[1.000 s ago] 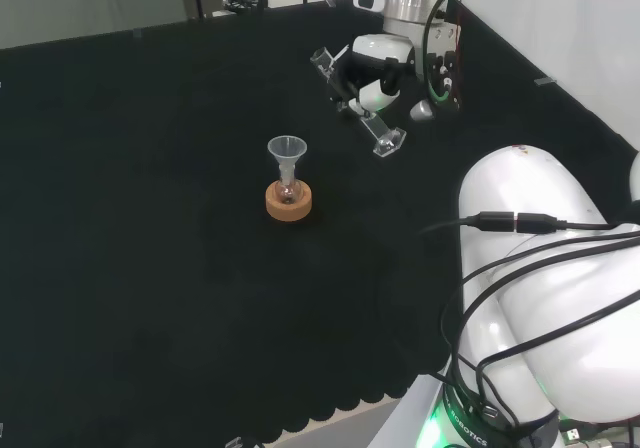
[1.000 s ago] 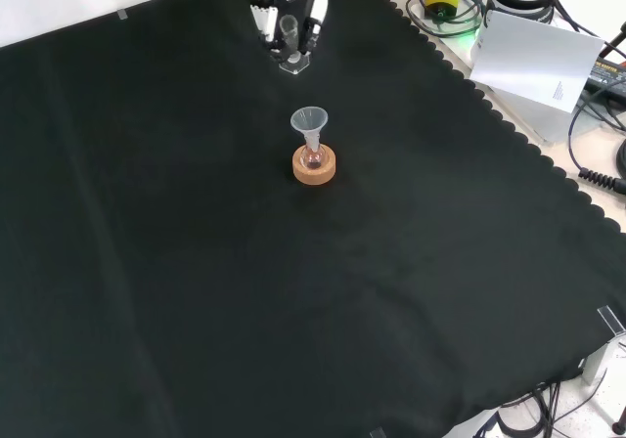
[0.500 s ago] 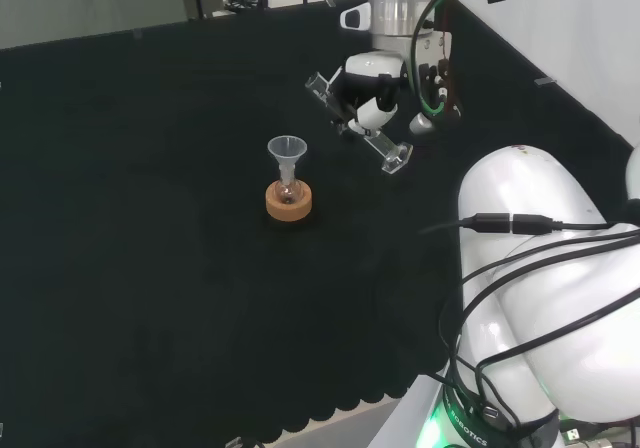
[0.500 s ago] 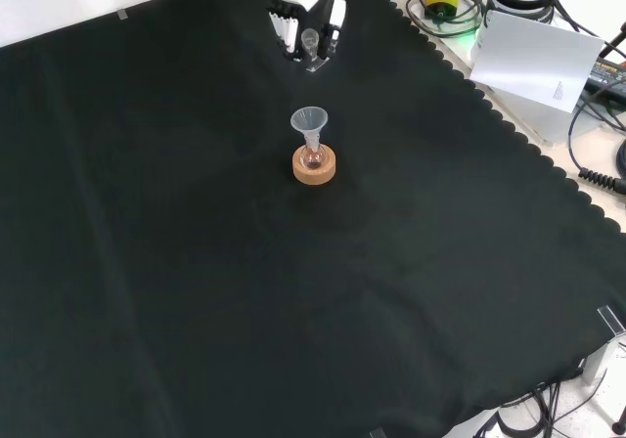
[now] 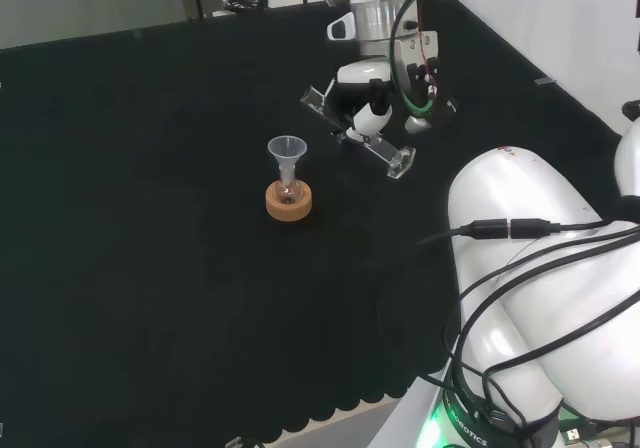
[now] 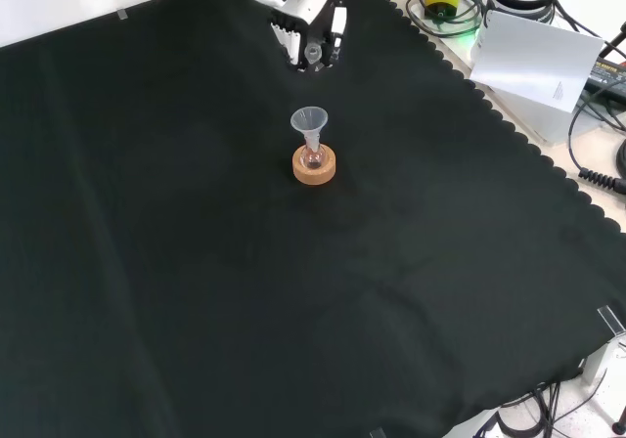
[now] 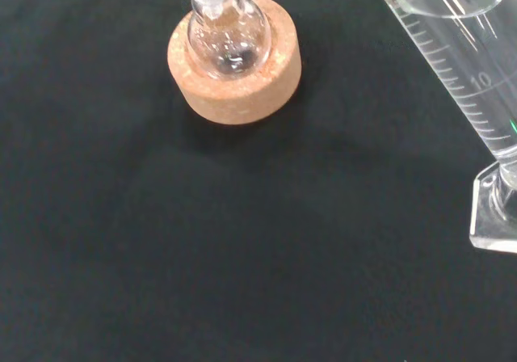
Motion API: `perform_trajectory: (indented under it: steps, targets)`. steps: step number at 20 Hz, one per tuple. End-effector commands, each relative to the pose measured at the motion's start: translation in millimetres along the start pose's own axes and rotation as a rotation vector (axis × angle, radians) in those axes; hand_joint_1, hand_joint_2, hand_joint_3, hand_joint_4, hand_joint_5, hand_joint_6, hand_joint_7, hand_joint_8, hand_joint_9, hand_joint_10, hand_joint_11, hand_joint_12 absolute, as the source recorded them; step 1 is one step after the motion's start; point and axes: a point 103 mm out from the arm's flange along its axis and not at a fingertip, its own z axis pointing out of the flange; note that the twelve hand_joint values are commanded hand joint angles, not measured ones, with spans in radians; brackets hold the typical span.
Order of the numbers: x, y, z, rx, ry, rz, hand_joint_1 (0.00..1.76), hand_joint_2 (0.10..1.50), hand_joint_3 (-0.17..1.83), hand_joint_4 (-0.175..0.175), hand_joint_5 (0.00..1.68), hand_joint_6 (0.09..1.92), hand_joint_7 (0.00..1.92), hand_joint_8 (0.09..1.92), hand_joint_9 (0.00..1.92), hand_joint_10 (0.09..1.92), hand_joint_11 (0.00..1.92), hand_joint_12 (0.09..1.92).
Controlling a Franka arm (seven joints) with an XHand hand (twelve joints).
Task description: Pour the water from the graduated cylinder into the round-bottom flask.
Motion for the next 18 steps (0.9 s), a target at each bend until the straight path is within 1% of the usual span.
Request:
perform_trajectory:
  steps: [1,11,18]
  targets:
    - [-2.8,0.6,-0.9,0.068,-0.031,0.027,1.12,1.11,0.00,-0.057,1.01,0.97,1.24,0.40,1.52,0.09,1.38,0.69]
    - [-1.5,2.9,-3.5,0.168,-0.078,0.059,1.12,1.11,0.00,-0.054,1.01,0.96,1.26,0.37,1.52,0.09,1.38,0.68]
    - [-0.4,5.9,-3.5,0.226,-0.106,0.075,1.12,1.11,0.00,-0.053,1.01,0.96,1.26,0.37,1.53,0.09,1.38,0.68]
